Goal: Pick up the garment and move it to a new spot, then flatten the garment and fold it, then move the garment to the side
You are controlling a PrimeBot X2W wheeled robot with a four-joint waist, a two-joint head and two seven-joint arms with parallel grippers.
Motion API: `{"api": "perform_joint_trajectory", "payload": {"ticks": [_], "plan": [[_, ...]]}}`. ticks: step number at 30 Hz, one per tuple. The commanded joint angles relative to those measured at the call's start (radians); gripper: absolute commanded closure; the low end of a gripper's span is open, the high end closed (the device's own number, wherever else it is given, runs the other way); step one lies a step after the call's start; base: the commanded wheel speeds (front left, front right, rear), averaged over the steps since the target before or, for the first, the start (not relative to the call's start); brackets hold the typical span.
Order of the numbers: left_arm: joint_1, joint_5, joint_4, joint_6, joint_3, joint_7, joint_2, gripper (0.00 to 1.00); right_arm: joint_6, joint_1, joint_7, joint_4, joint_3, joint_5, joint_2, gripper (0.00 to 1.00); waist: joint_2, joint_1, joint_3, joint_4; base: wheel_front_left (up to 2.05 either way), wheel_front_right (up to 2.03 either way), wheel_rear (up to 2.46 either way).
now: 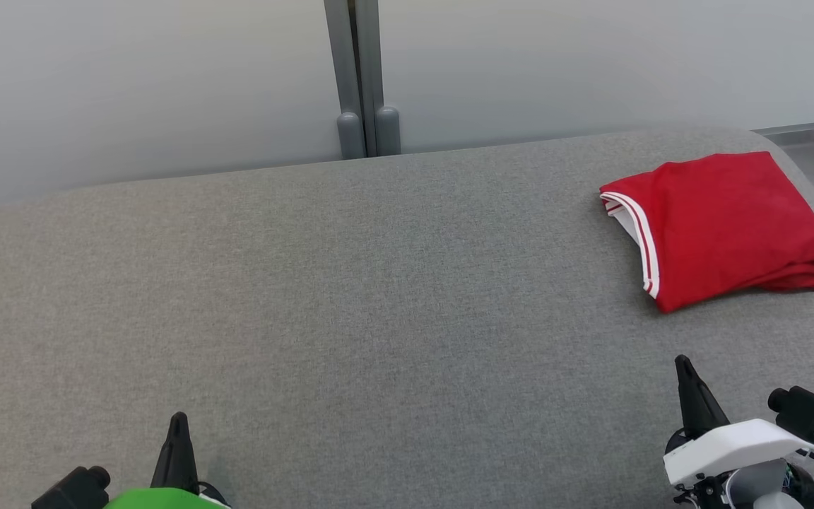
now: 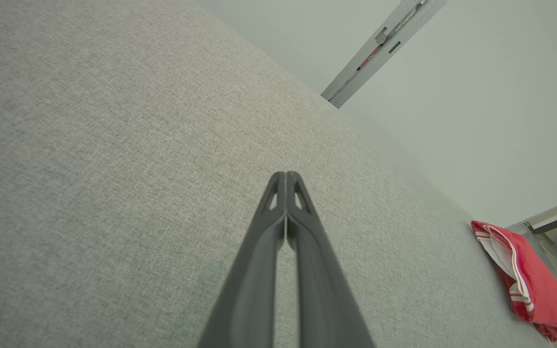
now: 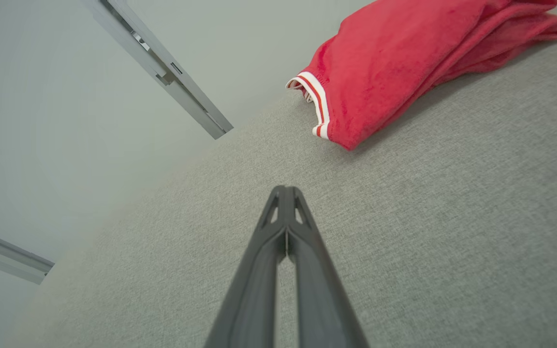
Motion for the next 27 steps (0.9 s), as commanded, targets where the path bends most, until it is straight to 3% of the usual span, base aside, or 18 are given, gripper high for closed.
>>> {"api": "perform_joint_trajectory", "payload": {"ticks": [1,27], "plan": [[-0.032,-0.035,-0.016,-0.007,0.011,0.008,0.002,1.0,0.0,-0.027,0.008,-0.02,-0.005,0.04,-0.006,1.0,0.0,0.0001,0.0,0.0,0.0,0.0,0.0],[-0.087,-0.329,-0.023,-0.024,0.058,0.097,0.004,1.0,-0.001,-0.038,0.096,-0.05,-0.026,0.374,-0.009,1.0,0.0,0.0001,0.005,0.004,0.0,0.0,0.0]]}}
